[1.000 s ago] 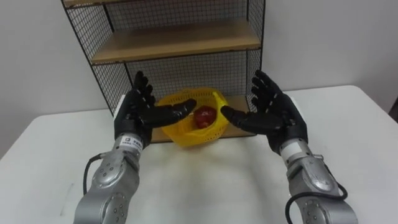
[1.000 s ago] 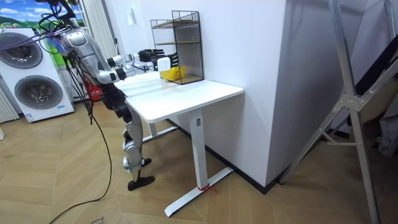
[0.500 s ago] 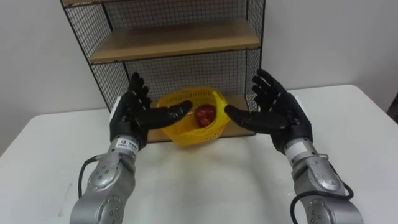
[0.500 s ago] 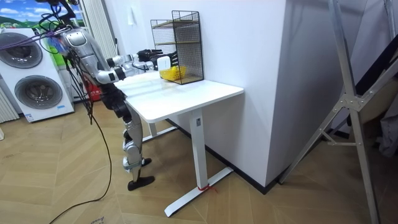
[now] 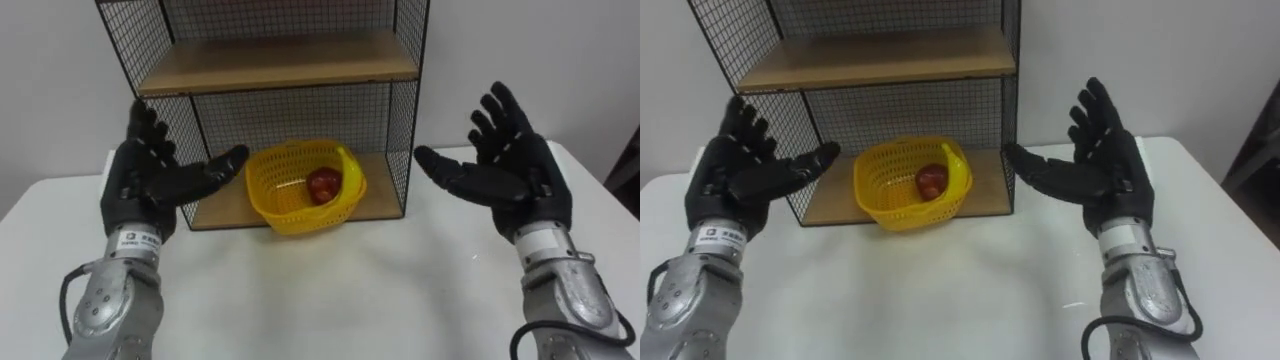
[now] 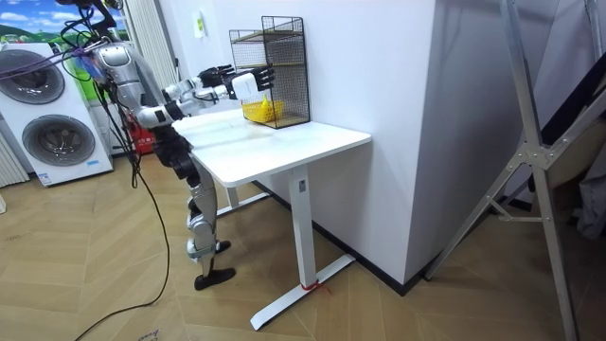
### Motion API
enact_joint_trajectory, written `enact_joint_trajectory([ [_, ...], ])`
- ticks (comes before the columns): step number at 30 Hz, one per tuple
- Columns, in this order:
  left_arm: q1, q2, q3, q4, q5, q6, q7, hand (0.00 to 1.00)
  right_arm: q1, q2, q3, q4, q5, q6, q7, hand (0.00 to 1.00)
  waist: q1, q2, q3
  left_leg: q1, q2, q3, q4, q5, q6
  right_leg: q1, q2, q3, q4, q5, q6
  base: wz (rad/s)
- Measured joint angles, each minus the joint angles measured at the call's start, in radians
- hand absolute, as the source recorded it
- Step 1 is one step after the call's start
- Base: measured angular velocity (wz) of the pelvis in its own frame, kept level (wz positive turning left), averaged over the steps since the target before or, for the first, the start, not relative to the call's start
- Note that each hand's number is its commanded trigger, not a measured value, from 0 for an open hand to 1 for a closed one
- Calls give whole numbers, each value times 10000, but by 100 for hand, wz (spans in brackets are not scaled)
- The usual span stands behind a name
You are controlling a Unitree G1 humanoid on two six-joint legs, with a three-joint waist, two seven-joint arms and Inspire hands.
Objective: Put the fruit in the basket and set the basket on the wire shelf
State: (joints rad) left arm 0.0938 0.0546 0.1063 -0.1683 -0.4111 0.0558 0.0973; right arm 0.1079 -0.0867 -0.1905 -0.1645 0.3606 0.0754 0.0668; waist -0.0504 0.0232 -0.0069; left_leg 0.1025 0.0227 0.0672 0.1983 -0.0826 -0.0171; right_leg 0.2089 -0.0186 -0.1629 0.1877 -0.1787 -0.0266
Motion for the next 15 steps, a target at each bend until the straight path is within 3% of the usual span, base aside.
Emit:
enact_joint_trajectory([
  [6,739,60,442,-649,893,-481,57,0,27,-353,-811,-139,-624,-345,-380,0,7,4,17,-180,28,117,11,-13,14,-243,22,170,27,2,10,-5],
  [9,953,59,659,-1217,1382,-1126,103,0,35,-352,-1206,-385,-965,-916,-686,0,3,-65,33,-376,23,119,63,-13,16,-431,17,112,23,12,22,0],
  [11,959,58,900,-1392,1539,-1821,194,0,30,-353,-1441,-425,-969,-1478,-935,0,33,-149,108,-436,23,120,63,-12,16,-495,36,185,15,24,27,0],
  [15,973,56,1314,-1640,2106,-2423,697,0,170,-354,-1695,-441,-913,-2245,-1564,0,44,-235,129,-550,4,15,69,-23,29,-543,44,181,-15,24,36,3],
])
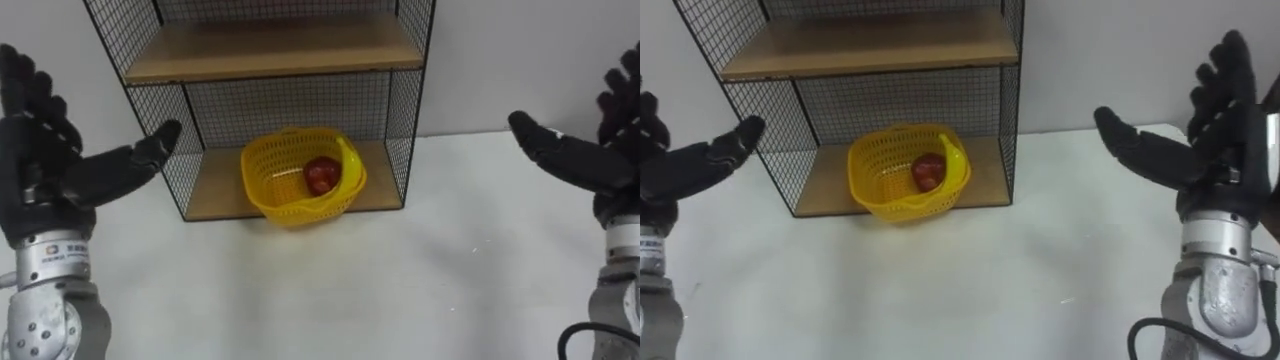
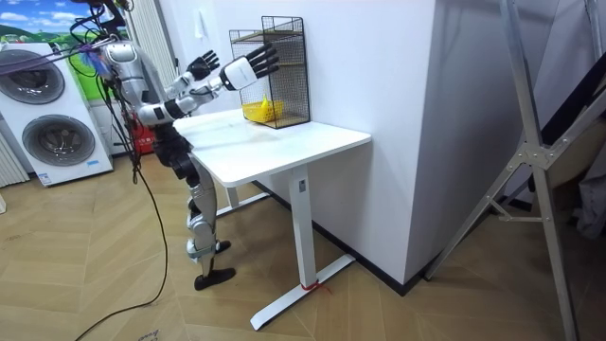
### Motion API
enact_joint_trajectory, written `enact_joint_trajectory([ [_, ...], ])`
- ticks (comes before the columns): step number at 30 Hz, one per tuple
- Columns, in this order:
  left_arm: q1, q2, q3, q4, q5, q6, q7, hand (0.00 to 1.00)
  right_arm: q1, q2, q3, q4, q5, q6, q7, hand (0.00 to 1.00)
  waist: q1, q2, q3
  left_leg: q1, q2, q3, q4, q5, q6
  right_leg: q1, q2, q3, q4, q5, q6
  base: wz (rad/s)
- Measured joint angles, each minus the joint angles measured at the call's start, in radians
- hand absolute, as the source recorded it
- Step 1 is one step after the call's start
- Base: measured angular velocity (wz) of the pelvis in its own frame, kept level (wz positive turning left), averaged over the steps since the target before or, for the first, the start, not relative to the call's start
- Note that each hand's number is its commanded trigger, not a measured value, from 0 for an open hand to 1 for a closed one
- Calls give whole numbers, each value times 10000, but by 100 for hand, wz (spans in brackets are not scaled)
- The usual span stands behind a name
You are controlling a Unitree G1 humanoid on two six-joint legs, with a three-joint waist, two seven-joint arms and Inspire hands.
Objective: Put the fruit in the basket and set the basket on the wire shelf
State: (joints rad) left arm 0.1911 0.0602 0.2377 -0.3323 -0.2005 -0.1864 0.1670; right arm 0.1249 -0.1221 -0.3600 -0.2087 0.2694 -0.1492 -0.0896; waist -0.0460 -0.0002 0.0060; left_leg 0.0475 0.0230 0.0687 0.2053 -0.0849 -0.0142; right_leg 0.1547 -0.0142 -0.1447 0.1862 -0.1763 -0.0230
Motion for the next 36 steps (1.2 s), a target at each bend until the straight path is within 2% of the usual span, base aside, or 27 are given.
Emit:
enact_joint_trajectory([
  [2,6,-3,366,-330,-32,-534,541,0,172,1,-257,-10,-119,-412,-592,0,89,24,-36,-47,-7,26,-18,3,0,-93,-5,36,12,-2,3,-3],
  [3,7,-3,475,-383,-41,-694,688,0,184,1,-300,-14,-124,-486,-745,0,116,27,-36,-49,-3,52,-22,4,0,-112,-3,41,13,1,7,-11],
  [5,15,-2,891,-450,-44,-1246,1263,0,188,-3,-493,-24,-127,-778,-1312,0,196,60,-45,-61,-1,89,-4,10,-4,-151,2,50,13,13,21,-5],
  [7,82,-3,1207,-553,-38,-1420,1802,0,192,-25,-685,-133,-173,-970,-1825,0,254,109,-82,-86,-4,87,7,8,-3,-172,-6,49,12,13,23,0],
  [9,402,-13,1539,-829,-17,-1586,2346,0,249,-30,-895,-406,-498,-1178,-2349,0,283,189,-130,-116,-8,91,-4,8,-3,-206,-3,46,12,13,24,0],
  [11,768,-12,2086,-903,135,-1830,3016,0,472,-72,-1267,-655,-887,-1550,-3069,0,372,250,-170,-182,-8,80,8,8,-4,-285,-10,47,24,12,24,0],
  [12,820,-12,2257,-903,180,-1830,3175,0,584,-97,-1404,-717,-889,-1600,-3229,0,430,261,-164,-185,-8,83,6,8,-4,-288,-10,48,25,12,23,0],
  [16,1082,1,3833,-938,130,-1886,4410,0,1283,-461,-2354,-773,-868,-1596,-4725,0,737,261,-166,-255,-17,95,-2,11,-8,-452,-109,-117,188,-111,-77,-1],
  [19,1284,61,4674,-920,-391,-1927,5286,0,1393,-510,-3051,-629,-868,-1603,-5754,0,704,196,-145,-400,-27,85,10,14,-12,-528,-146,-249,198,-137,-54,9],
  [21,1399,155,5099,-762,-814,-1925,5764,0,1601,-557,-3340,-199,-852,-1597,-6335,0,746,138,-132,-484,-27,77,-11,16,-12,-580,-156,-296,202,-115,-6,9],
  [23,1748,517,5552,-213,-1643,-1865,6301,0,1889,-795,-3504,723,-741,-1525,-7041,0,772,125,-125,-570,-40,32,-20,16,-9,-650,-167,-307,207,-112,0,0],
  [25,2068,889,5643,582,-2213,-1819,6381,0,2124,-914,-3686,1551,-616,-1464,-7510,0,754,103,-135,-642,-77,-62,31,16,-9,-702,-209,-379,218,-156,-17,10],
  [26,2135,973,5670,871,-2348,-1757,6399,0,2145,-935,-3761,1779,-521,-1359,-7641,0,718,100,-137,-684,-109,-133,97,13,-10,-741,-236,-425,257,-197,-34,19],
  [27,2181,1104,5706,1378,-2700,-1545,6528,0,2153,-975,-3875,2126,-210,-1088,-7947,0,625,103,-135,-846,-159,-191,246,-22,41,-900,-295,-493,458,-300,-8,15],
  [28,2285,1136,5706,1713,-3119,-1405,6650,0,2162,-998,-3912,2349,75,-894,-8245,0,581,105,-133,-955,-185,-187,312,-62,98,-1019,-333,-509,568,-358,17,13],
  [30,2416,1257,5676,2719,-3466,-1345,6655,0,2119,-1078,-3928,2885,522,-782,-8543,0,500,101,-115,-1044,-208,-276,239,-75,123,-1080,-357,-509,559,-362,54,0],
  [32,2282,1382,5661,4051,-4580,-979,6684,0,2027,-1247,-4048,4074,1288,-525,-8783,0,500,89,-70,-1143,-270,-281,213,-75,135,-1179,-354,-448,530,-268,165,-4],
  [36,2298,1561,5243,5895,-5137,-633,6647,0,2140,-1329,-4074,5996,3105,-430,-8888,0,437,-27,-52,-1242,-279,-299,255,-81,145,-1179,-364,-475,489,-254,171,5],
])
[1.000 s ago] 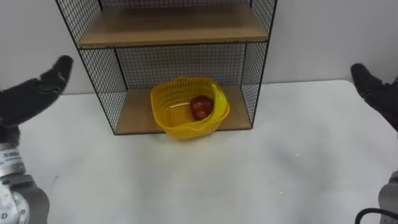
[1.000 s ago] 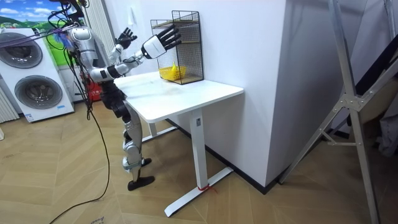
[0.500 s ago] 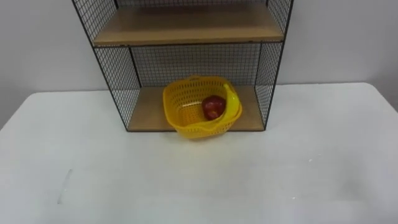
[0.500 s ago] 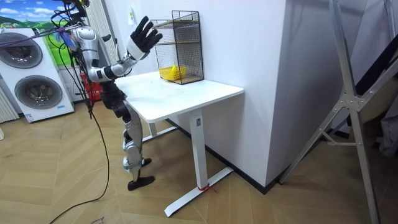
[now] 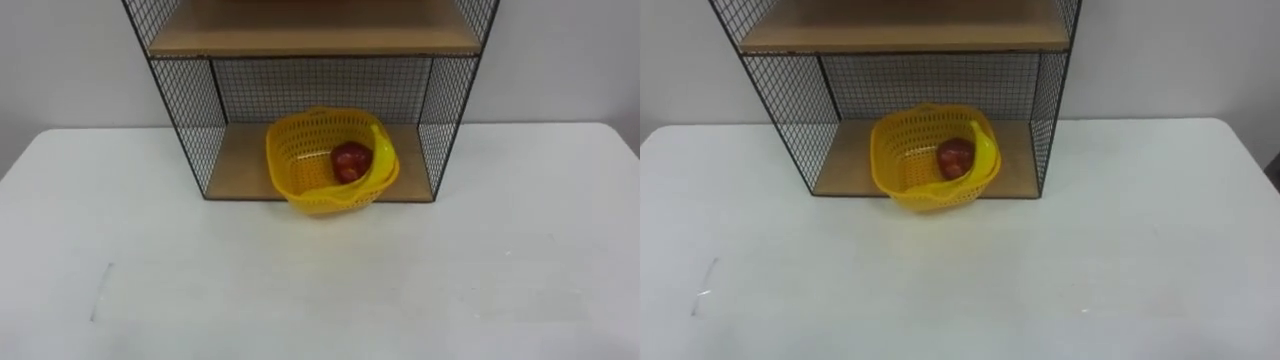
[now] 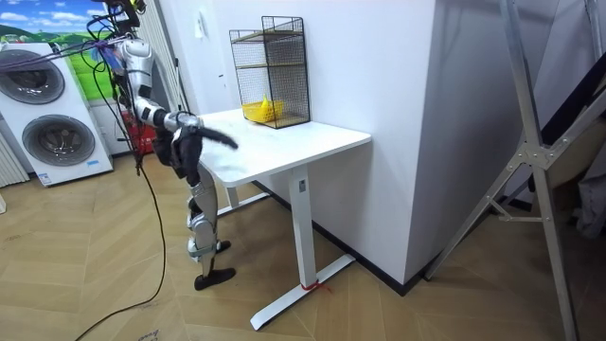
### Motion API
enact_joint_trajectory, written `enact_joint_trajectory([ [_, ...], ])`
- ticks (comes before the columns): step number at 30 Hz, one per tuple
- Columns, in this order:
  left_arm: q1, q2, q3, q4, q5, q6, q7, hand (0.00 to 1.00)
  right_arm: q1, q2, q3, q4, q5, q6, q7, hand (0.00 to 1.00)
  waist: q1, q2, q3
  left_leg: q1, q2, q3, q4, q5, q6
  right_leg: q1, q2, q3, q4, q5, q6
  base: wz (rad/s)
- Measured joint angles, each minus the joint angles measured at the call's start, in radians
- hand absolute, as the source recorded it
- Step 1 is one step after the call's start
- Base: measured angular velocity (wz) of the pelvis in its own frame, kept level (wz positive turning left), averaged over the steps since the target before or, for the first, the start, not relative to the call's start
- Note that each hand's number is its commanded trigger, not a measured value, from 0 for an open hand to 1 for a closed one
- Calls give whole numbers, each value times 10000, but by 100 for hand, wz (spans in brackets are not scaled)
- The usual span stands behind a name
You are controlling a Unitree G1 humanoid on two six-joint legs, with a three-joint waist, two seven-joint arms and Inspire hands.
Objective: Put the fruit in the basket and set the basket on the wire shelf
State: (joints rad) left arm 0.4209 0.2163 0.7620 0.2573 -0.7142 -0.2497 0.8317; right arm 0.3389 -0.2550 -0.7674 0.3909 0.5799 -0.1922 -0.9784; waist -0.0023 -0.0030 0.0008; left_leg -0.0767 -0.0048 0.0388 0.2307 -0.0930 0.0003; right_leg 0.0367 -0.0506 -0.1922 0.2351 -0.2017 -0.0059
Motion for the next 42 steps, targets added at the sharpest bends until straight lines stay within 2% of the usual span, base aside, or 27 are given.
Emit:
enact_joint_trajectory([
  [2,61,-1,-183,973,-43,146,-52,0,212,-1,-36,1009,1013,59,26,0,-25,20,-6,-16,-49,-95,-2,-9,15,-7,-45,-56,-16,-40,-30,6],
  [5,40,66,-177,1774,-257,224,-255,0,123,-105,-429,2146,2266,124,100,0,-132,62,-23,-91,-75,-163,25,-9,16,-17,-89,-136,-66,-33,-14,10],
  [9,11,119,-237,2988,-397,335,-594,0,70,-189,-439,3378,2832,147,134,0,-197,111,-45,-162,-77,-152,76,-33,53,-18,-38,-40,-148,28,54,1],
  [15,-29,56,-1418,4398,-319,501,-1192,0,-107,-173,-230,4884,2816,184,128,0,-307,124,-77,-125,-76,-155,90,-45,71,14,-85,-61,-133,11,50,0],
  [22,-420,-118,-2995,6171,-186,804,-2210,0,-316,395,1197,6058,3235,202,240,0,-439,104,-70,56,-71,-133,80,-108,158,175,-149,-93,-124,3,74,-2],
  [25,-562,-289,-3001,6722,-181,1064,-2630,0,-361,703,1509,6334,3294,322,330,0,-443,102,-69,96,-78,-72,63,-165,242,164,-162,-14,-113,7,90,-8],
  [28,-593,-337,-3051,7102,246,1301,-3196,0,-520,700,1661,6857,3279,534,625,0,-442,99,-66,24,-112,-81,13,-170,251,139,-191,-24,-105,22,115,-1],
  [30,-587,-398,-3233,7520,870,1419,-3630,0,-566,712,2095,7210,2887,766,1078,0,-439,76,-69,106,-127,-76,-89,-162,239,163,-200,5,-106,26,121,3],
  [32,-583,-622,-3382,7980,1903,1780,-4209,0,-657,756,2818,7732,1813,1116,2046,0,-422,67,-68,212,-115,-21,-113,-157,230,263,-224,-40,-131,26,121,0],
  [33,-597,-699,-3387,8120,2176,1843,-4342,0,-725,773,2979,7806,1463,1221,2322,0,-401,28,-88,255,-93,37,-112,-156,230,288,-225,-36,-135,27,122,-4],
  [34,-670,-784,-3437,8430,2640,2020,-4588,0,-836,808,3276,7988,880,1374,2881,0,-393,41,-70,357,-67,110,-108,-158,229,353,-225,-31,-138,29,120,-6],
  [35,-734,-814,-3559,8549,3458,2297,-4837,0,-973,818,3677,8252,94,1608,3468,0,-387,-11,-66,377,-64,110,-93,-160,232,393,-209,-29,-138,32,122,-4],
  [36,-740,-817,-3619,8552,3884,2388,-4959,0,-1009,839,3881,8308,-342,1731,3722,0,-376,-43,-64,379,-65,107,-96,-160,232,409,-210,-42,-140,32,122,0],
  [38,-863,-791,-4343,8560,4752,2551,-5149,0,-1185,803,4959,8508,-1809,2004,4647,0,-218,-100,-39,488,-79,65,-85,-159,233,491,-175,7,-187,61,136,-4],
  [42,-1453,-767,-5401,8540,5694,2773,-5332,0,-1575,848,6022,8495,-3368,2216,5583,0,-184,-81,-28,460,-104,-35,-40,-145,223,563,-81,49,-313,124,152,4],
])
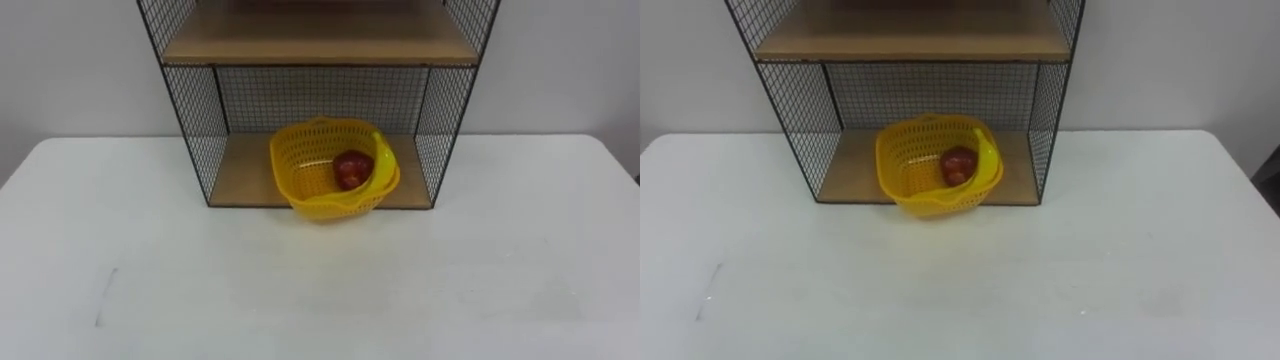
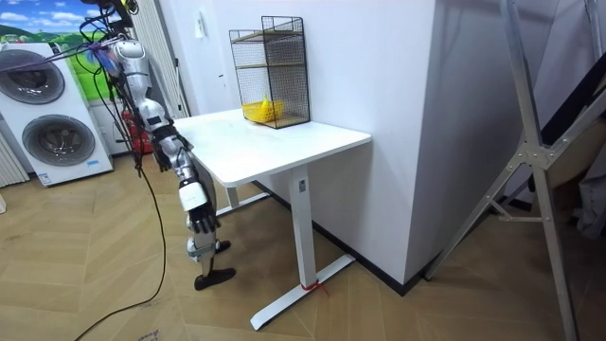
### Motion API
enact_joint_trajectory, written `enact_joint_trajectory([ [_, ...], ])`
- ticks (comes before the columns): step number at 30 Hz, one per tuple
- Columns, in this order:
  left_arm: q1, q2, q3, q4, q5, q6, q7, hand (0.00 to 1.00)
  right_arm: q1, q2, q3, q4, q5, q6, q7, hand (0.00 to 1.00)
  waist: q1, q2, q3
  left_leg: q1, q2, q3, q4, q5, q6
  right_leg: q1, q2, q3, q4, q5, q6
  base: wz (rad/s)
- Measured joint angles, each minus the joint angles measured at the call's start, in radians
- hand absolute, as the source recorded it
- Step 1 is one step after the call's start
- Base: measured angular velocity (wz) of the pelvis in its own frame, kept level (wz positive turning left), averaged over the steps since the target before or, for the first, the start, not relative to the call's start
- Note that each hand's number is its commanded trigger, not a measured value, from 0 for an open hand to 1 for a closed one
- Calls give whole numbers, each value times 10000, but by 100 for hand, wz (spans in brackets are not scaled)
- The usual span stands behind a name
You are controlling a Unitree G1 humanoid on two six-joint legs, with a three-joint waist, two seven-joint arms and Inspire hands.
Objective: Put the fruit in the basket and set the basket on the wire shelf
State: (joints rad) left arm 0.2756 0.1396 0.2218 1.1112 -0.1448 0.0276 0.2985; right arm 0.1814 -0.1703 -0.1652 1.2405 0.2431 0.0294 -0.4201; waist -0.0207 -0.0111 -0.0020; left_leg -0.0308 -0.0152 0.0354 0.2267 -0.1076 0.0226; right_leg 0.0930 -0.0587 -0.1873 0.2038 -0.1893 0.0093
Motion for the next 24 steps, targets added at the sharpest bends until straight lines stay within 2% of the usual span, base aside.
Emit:
enact_joint_trajectory([
  [2,-311,12,-570,5,457,-3,-151,0,-278,55,447,37,-250,73,414,0,7,6,20,31,-38,14,-1,35,-50,35,-2,-48,-27,4,-11,0],
  [4,-510,-19,-705,14,1060,1,-260,0,-361,109,556,-2,-393,118,659,0,10,-11,61,78,-37,88,-25,61,-71,56,1,-39,-29,13,-23,-8],
  [8,-534,-39,-744,-32,2092,102,-303,0,-339,173,669,-35,-620,159,1000,0,-16,-14,62,75,27,183,60,50,-56,112,62,-10,-140,85,-36,-7],
  [14,-341,-35,-981,-32,2638,406,-263,0,-198,150,748,-11,-617,160,1087,0,-2,-36,61,81,10,102,27,54,-59,116,54,-41,-154,86,-32,1],
  [24,-268,-34,-1097,-138,2954,524,-264,0,-66,153,816,-52,-949,161,1182,0,-4,-48,54,99,12,109,39,54,-60,135,75,-6,-152,89,-31,0],
])
